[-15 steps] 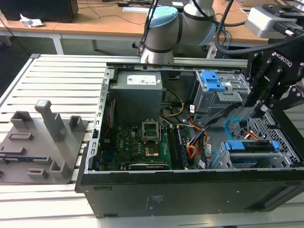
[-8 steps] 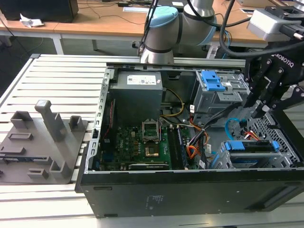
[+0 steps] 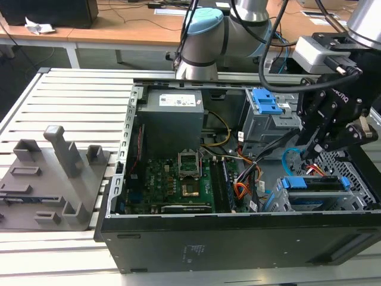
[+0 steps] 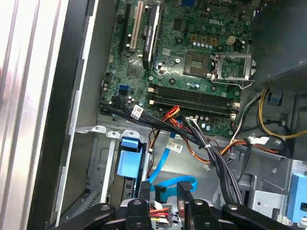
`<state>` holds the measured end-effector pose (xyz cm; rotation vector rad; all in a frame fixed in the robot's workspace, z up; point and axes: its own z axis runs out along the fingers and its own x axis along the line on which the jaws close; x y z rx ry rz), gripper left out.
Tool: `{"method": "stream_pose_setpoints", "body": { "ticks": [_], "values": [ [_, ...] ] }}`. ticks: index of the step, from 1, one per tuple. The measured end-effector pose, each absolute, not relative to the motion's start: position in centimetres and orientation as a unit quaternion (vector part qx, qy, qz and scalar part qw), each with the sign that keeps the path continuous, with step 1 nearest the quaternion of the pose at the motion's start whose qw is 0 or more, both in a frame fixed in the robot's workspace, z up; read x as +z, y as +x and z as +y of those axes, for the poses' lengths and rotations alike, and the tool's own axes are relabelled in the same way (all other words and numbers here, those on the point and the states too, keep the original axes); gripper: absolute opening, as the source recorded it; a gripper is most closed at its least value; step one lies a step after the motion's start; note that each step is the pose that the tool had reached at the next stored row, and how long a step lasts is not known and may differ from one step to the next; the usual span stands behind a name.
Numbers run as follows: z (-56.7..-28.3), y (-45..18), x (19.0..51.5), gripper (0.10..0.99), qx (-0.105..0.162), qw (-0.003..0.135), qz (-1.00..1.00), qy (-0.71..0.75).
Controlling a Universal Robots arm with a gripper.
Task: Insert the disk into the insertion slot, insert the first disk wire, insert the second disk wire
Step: 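Insert the second disk wire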
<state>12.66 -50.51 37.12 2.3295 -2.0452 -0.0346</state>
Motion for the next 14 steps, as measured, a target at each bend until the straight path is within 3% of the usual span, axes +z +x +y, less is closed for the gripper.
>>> {"method": "stream_pose_setpoints", "body": {
  "ticks": [9,12,14],
  "values": [
    [-50.51,12.66,36.29,0.361,-0.009,0.023,-0.659,0.752],
    [-50.51,12.66,36.29,0.165,-0.009,0.023,-0.659,0.752],
    [-50.51,12.66,36.29,0.165,-0.009,0.023,-0.659,0.752]
  ]
}}
